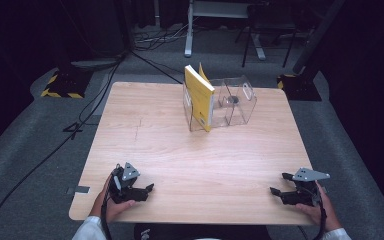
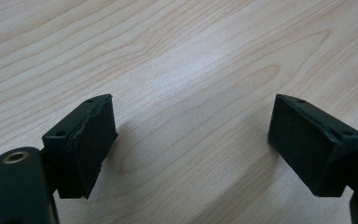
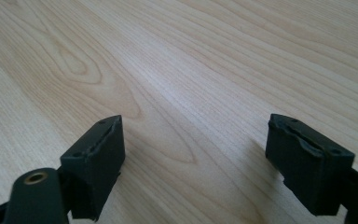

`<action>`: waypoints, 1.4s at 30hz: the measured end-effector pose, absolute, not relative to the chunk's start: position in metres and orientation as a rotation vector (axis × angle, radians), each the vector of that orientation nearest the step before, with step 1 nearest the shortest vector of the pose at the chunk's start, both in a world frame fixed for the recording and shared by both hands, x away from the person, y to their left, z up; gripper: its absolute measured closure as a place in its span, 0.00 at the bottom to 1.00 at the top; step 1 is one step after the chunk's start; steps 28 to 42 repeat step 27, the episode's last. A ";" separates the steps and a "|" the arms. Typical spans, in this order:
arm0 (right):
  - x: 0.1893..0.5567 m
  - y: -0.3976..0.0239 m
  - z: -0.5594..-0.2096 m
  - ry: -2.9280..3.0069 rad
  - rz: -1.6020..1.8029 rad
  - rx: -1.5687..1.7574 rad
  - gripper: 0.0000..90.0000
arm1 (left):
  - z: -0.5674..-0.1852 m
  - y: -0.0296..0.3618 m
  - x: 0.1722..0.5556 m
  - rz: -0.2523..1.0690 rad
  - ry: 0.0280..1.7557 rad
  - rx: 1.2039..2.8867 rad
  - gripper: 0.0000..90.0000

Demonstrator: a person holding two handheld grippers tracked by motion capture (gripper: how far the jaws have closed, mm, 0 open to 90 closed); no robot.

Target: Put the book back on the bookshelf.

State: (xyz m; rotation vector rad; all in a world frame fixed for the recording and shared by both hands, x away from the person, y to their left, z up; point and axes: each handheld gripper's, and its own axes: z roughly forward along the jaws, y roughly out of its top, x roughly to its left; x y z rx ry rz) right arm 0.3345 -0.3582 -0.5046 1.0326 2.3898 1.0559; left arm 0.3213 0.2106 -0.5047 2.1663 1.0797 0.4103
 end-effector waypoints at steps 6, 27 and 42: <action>0.334 -0.358 -0.505 2.387 1.054 1.038 0.22 | -0.505 0.211 0.322 0.413 1.076 2.171 0.17; 0.334 -0.358 -0.505 2.383 1.049 1.051 0.20 | -0.505 0.210 0.322 0.407 1.082 2.167 0.17; 0.334 -0.358 -0.505 2.383 1.049 1.051 0.20 | -0.505 0.210 0.322 0.407 1.082 2.167 0.17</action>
